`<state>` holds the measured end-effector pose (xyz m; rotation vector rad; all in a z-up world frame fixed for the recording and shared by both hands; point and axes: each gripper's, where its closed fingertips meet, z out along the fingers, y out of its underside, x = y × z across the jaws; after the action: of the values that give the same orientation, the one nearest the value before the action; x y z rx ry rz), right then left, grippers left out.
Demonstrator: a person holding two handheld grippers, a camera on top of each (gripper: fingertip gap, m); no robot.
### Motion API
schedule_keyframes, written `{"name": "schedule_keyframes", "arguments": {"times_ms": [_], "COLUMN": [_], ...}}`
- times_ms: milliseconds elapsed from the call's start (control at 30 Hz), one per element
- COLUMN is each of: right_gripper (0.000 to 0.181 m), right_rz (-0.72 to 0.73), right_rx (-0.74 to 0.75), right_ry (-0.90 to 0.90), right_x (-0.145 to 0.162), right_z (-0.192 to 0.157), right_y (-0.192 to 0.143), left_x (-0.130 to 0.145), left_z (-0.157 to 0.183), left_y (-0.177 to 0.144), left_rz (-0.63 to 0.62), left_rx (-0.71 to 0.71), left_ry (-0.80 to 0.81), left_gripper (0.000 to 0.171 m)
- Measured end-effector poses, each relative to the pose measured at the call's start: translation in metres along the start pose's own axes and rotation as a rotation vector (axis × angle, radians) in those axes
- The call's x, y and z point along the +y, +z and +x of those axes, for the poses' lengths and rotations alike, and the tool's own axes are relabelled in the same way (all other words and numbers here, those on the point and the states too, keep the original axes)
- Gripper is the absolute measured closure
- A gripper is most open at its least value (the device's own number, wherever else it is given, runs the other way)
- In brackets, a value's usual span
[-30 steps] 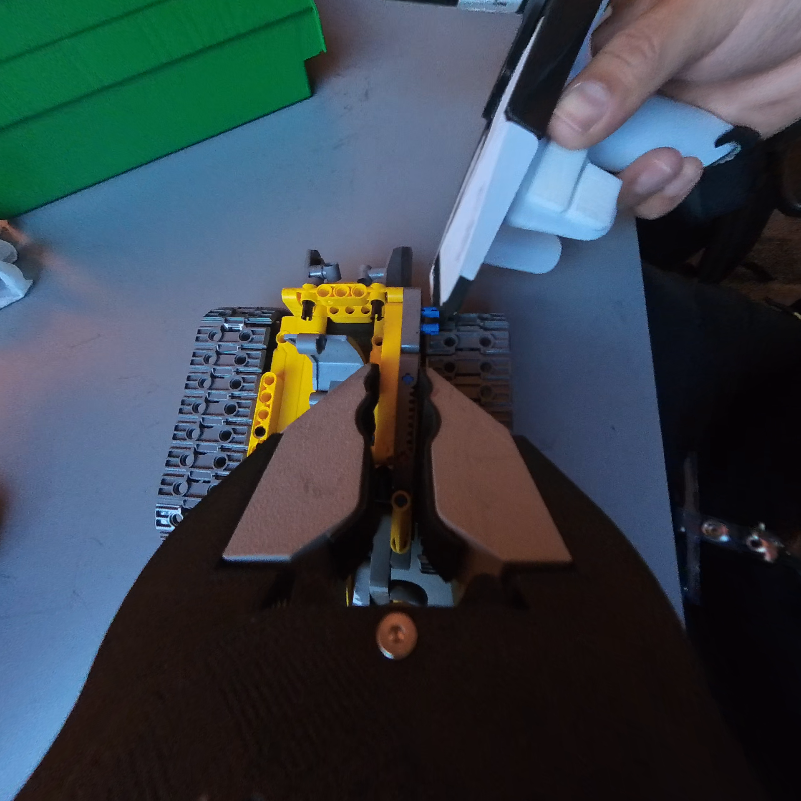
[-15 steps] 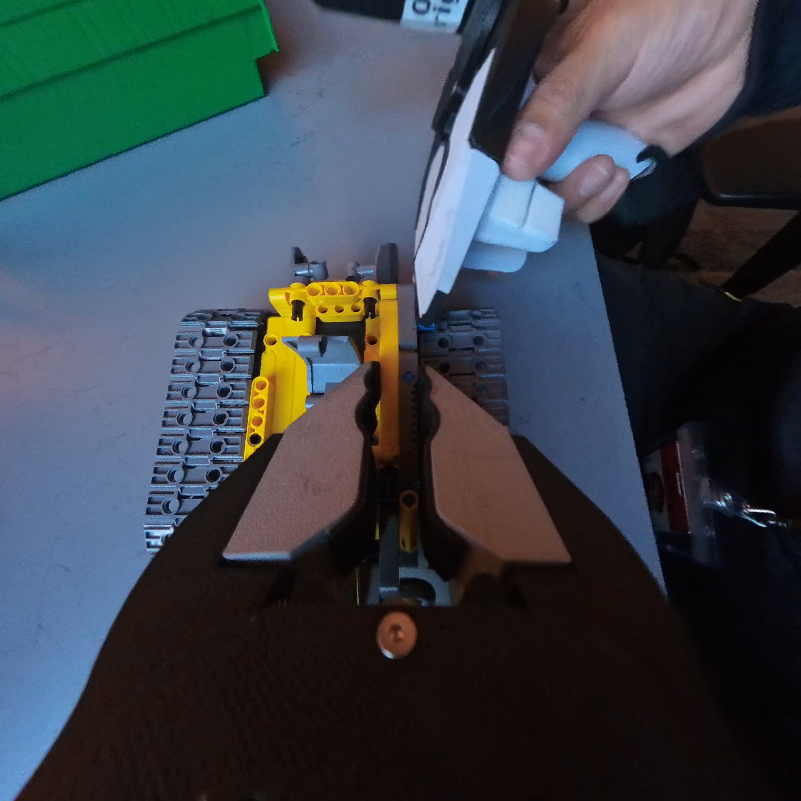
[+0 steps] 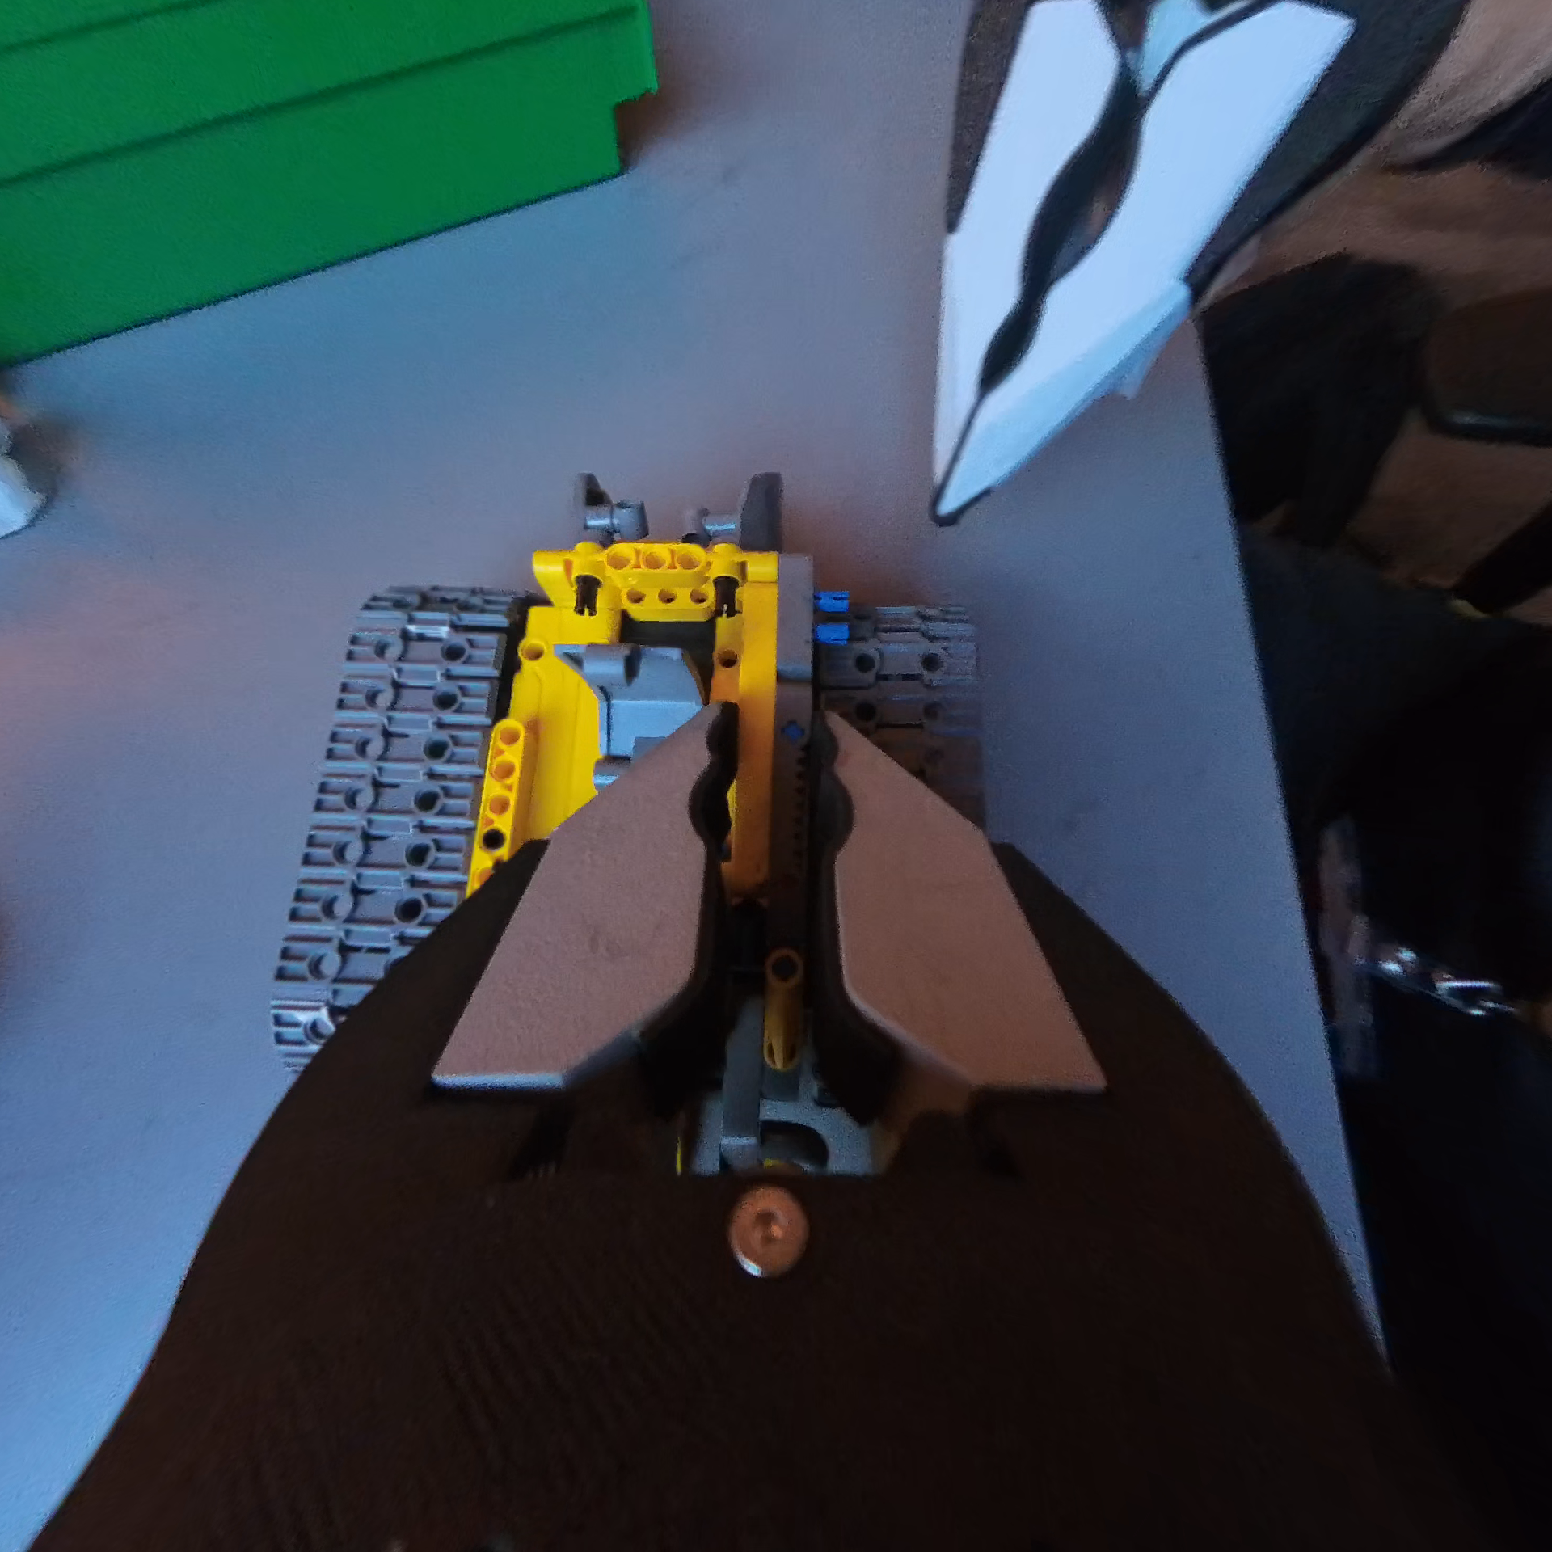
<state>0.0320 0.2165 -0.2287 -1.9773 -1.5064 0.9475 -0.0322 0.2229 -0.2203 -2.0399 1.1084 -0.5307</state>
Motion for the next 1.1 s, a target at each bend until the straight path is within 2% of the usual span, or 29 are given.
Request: {"name": "schedule_keyframes", "arguments": {"times_ms": [67, 167, 200, 300, 433, 533, 633, 733, 800, 933, 1000, 1100], "right_gripper": [0.181, 0.181, 0.175, 0.170, 0.160, 0.164, 0.168, 0.175, 0.181, 0.175, 0.171, 0.176], "right_rz": [0.105, 0.204, 0.207, 0.188, 0.185, 0.233, 0.203, 0.205, 0.240, 0.318, 0.317, 0.316], "right_rx": [0.011, 0.060, 0.077, 0.120, 0.090, 0.106, 0.137, 0.094, 0.003, -0.223, -0.330, -0.395], "right_ry": [0.076, -0.024, -0.068, -0.153, -0.087, -0.066, -0.052, 0.123, 0.282, 0.550, 0.639, 0.711], "right_x": [-0.015, -0.030, -0.031, -0.030, -0.029, -0.036, -0.033, -0.030, -0.030, -0.036, -0.037, -0.036], "right_z": [0.003, -0.002, -0.006, -0.012, -0.014, -0.011, -0.008, -0.007, -0.006, -0.005, -0.009, -0.011], "right_y": [-0.006, -0.011, -0.010, -0.006, 0.004, 0.004, 0.010, 0.015, 0.011, 0.005, 0.007, 0.013], "left_x": [-0.002, -0.003, -0.004, -0.006, -0.008, -0.009, -0.010, -0.011, -0.011, -0.011, -0.011, -0.011], "left_z": [0.002, 0.002, 0.002, 0.002, 0.005, 0.007, 0.007, 0.007, 0.007, 0.008, 0.010, 0.010], "left_y": [0.003, 0.006, 0.006, 0.006, 0.008, 0.007, 0.008, 0.008, 0.008, 0.008, 0.009, 0.009], "left_rz": [0.002, -0.021, -0.007, 0.021, 0.036, 0.049, 0.049, 0.055, 0.062, 0.060, 0.059, 0.053], "left_rx": [-0.006, -0.040, -0.039, -0.029, -0.026, -0.014, -0.021, -0.033, -0.028, -0.019, -0.014, -0.016], "left_ry": [0.003, 0.033, 0.024, 0.009, 0.025, 0.023, 0.021, 0.034, 0.034, 0.041, 0.042, 0.048], "left_gripper": [0.157, 0.157, 0.157, 0.157, 0.157, 0.157, 0.157, 0.157, 0.157, 0.157, 0.157, 0.157]}}
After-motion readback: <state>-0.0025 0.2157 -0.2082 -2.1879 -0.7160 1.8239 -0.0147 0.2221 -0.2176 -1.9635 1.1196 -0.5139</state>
